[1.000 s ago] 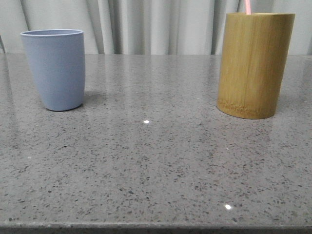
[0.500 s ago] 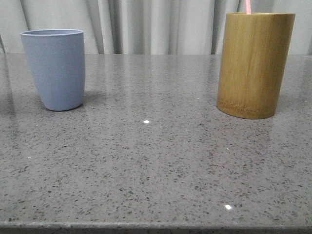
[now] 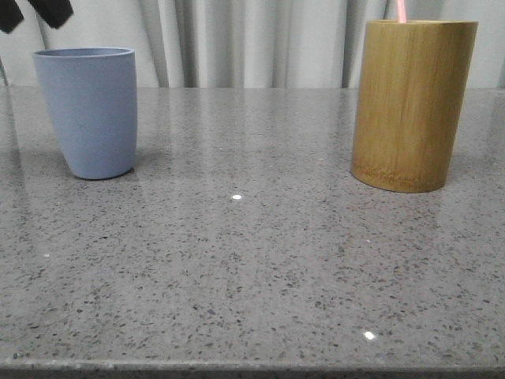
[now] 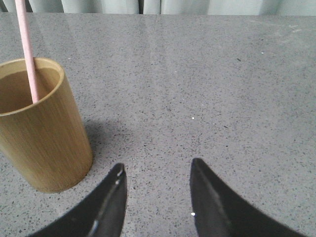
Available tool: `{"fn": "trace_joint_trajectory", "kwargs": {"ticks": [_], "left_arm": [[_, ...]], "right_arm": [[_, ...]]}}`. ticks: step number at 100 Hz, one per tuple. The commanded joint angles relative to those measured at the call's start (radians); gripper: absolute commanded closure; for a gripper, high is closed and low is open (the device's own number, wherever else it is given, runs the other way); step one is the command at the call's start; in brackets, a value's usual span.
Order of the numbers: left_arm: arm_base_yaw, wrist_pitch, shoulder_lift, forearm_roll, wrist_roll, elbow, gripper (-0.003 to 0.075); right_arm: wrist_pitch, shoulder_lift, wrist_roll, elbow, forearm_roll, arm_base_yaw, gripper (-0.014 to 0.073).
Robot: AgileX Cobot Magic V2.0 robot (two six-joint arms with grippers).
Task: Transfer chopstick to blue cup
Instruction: 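Reach the left gripper down into the light blue cup's mouth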
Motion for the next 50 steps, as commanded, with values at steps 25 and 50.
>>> {"fn": "trace_joint_trajectory", "kwargs": {"ticks": [25,50], "left_arm": [[-0.007,-0.010,0.050,-0.039,-0.002,-0.036,0.0333],[-0.007,-0.004,0.082,-0.043,-0.002,-0.036,0.0362]], "right_arm": [[-0.065,0.009,-0.002,-0.034,-0.002,-0.003,0.0264],[-0.065,0.009,-0.002,-0.034,-0.002,-0.003,0.0264]]}}
